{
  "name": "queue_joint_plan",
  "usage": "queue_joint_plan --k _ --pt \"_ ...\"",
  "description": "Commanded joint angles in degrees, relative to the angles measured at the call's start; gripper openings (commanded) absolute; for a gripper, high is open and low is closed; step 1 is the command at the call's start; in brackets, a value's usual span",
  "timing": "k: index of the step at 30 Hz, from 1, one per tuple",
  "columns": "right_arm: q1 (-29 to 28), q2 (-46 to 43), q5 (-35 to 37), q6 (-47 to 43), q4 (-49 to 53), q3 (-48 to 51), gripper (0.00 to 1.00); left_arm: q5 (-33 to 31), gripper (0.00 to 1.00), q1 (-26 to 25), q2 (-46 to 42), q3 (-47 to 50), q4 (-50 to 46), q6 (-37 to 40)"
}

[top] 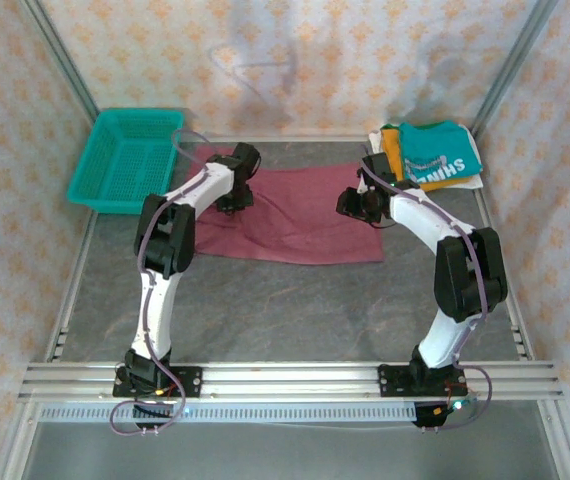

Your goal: Fold and stack the t-shirts

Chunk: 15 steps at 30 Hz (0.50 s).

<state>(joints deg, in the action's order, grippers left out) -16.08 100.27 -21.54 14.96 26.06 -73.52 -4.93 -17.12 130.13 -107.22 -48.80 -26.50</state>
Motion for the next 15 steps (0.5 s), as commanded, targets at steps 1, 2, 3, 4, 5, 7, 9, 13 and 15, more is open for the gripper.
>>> queue_joint_plan --k 1,2,3,4,5,7,9,13,15 --pt "-0.05 -0.08 -1.27 0.43 -0.22 -0.56 0.41 -4.27 0.22 -0.89 -3.54 1.62 -2.83 1.04" --pt "-0.09 0.01 -1.39 0.43 -0.18 -0.58 0.41 -4.87 0.24 -0.89 -6.09 4.1 -1.41 0.62" --pt "-0.06 0.02 -1.76 0.22 -0.23 -0.64 0.41 -5.68 0.26 -0.89 -8.94 7.01 0.38 0.2" --pt "-0.22 0.02 -2.21 -0.11 -0.38 -0.66 0.41 -6.61 0.28 -0.9 -12.04 9.74 2.14 -0.07" --pt "-0.54 -0.07 -2.51 -0.76 -0.78 -0.53 0.41 -7.97 0.3 -0.81 -15.84 12.98 4.13 -0.53" --pt "-1.88 0.0 -1.95 -2.28 -1.1 -0.68 0.4 -9.81 0.34 -0.51 -23.29 18.98 7.93 -1.34" --pt "-3.71 1.07 -0.29 -3.94 0.07 -1.84 0.39 -8.7 0.34 0.96 -28.99 25.42 11.34 -3.03" --pt "-5.79 3.56 1.46 -3.03 0.49 -2.94 0.35 -0.12 0.34 7.03 -35.72 39.14 19.04 -8.48" --pt "-6.09 4.03 1.33 -1.3 -1.05 -1.96 0.3 2.46 0.34 9.72 -35.75 43.0 21.1 -8.79"
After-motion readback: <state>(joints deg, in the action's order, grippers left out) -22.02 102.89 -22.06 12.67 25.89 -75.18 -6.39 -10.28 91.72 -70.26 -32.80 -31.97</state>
